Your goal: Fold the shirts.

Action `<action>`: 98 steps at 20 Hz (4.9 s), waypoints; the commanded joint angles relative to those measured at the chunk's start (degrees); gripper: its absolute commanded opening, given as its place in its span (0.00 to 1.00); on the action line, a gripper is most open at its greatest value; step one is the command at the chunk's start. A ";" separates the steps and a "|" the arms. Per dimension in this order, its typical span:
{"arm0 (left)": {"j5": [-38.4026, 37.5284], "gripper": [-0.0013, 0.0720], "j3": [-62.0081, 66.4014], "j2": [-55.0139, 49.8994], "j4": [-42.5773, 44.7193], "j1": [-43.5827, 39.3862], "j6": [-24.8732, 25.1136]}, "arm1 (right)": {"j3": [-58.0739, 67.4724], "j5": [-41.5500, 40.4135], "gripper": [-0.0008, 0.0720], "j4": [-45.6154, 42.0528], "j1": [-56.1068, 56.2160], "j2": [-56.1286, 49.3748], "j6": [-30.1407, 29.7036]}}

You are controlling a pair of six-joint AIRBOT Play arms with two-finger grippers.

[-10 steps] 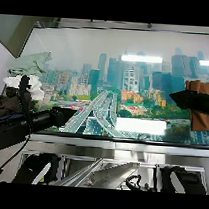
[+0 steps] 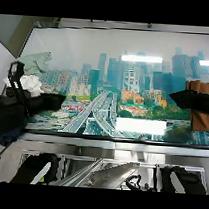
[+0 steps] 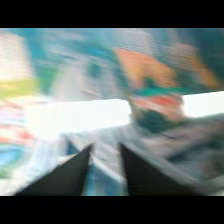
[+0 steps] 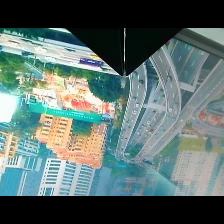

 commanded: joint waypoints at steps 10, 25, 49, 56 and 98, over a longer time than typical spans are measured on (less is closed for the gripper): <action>-1.03 0.97 51.52 -78.14 36.85 30.16 3.28 | -0.02 0.00 0.04 -0.04 0.07 -0.09 -0.02; -10.10 0.97 62.31 -85.18 37.20 25.83 7.82 | -0.02 0.00 0.04 -0.04 0.07 -0.07 -0.02; -14.84 0.04 65.31 -85.50 36.65 26.34 5.14 | 0.00 0.00 0.04 -0.02 0.07 -0.07 -0.02; -12.66 0.04 64.76 -60.67 12.72 12.15 10.21 | 0.00 0.13 0.04 -0.02 0.04 -0.09 -0.02; -14.29 0.91 14.49 -60.41 -27.85 8.39 9.07 | -9.81 14.23 0.71 11.43 4.72 -42.40 -1.68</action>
